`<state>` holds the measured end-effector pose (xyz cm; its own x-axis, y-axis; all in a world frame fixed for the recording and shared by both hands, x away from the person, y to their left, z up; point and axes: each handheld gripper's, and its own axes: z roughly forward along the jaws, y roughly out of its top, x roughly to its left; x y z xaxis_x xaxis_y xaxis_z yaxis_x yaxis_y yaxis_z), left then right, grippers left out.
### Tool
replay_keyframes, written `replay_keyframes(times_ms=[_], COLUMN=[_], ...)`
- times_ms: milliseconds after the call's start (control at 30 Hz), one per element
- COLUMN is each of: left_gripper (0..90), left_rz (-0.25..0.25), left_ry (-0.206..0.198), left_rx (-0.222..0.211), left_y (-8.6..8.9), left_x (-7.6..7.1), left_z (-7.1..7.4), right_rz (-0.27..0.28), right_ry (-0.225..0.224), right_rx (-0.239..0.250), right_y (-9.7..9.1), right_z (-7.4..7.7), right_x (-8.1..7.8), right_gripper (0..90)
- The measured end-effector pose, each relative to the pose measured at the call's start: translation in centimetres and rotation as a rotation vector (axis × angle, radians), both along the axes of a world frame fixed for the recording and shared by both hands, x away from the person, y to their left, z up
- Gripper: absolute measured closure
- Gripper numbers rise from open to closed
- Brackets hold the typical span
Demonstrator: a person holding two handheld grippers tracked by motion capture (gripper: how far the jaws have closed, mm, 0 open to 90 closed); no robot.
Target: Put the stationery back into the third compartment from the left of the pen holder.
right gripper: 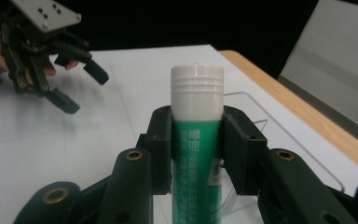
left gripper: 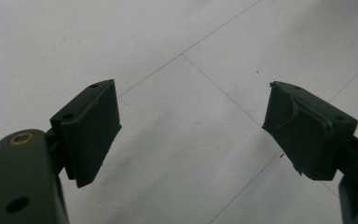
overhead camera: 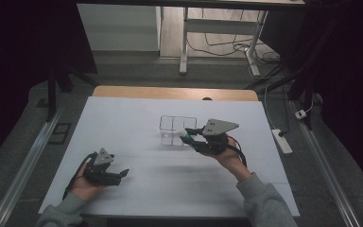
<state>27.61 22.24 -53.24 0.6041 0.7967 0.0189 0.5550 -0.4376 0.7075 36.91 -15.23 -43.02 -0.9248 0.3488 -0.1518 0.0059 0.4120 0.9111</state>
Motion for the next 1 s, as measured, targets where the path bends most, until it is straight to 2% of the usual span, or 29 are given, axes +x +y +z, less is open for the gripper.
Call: replay_keyframes(times_ms=[67, 300, 467, 1000], left_gripper=[18.0, 17.9, 17.9, 17.9], left_rz=[0.0, 0.002, -0.001, -0.002], left_ry=[0.0, 0.001, 0.002, 0.002], left_rx=[0.0, 0.005, 0.009, 0.009], left_y=[0.0, 0.0, 0.0, 0.0], left_x=[0.0, 0.0, 0.0, 0.0], left_z=[0.0, 0.0, 0.0, 0.0], right_rz=[-0.011, -0.077, -0.106, -0.177], right_ry=[-0.003, -0.003, -0.007, 0.008], right_rx=[0.015, 0.016, 0.036, 0.094], right_y=[0.0, -0.2, -0.2, 0.1], right_z=[0.2, 0.6, 0.8, 1.0], right_x=[0.0, 0.4, 0.7, 2.7], right_gripper=[65.4, 65.5, 65.4, 65.4])
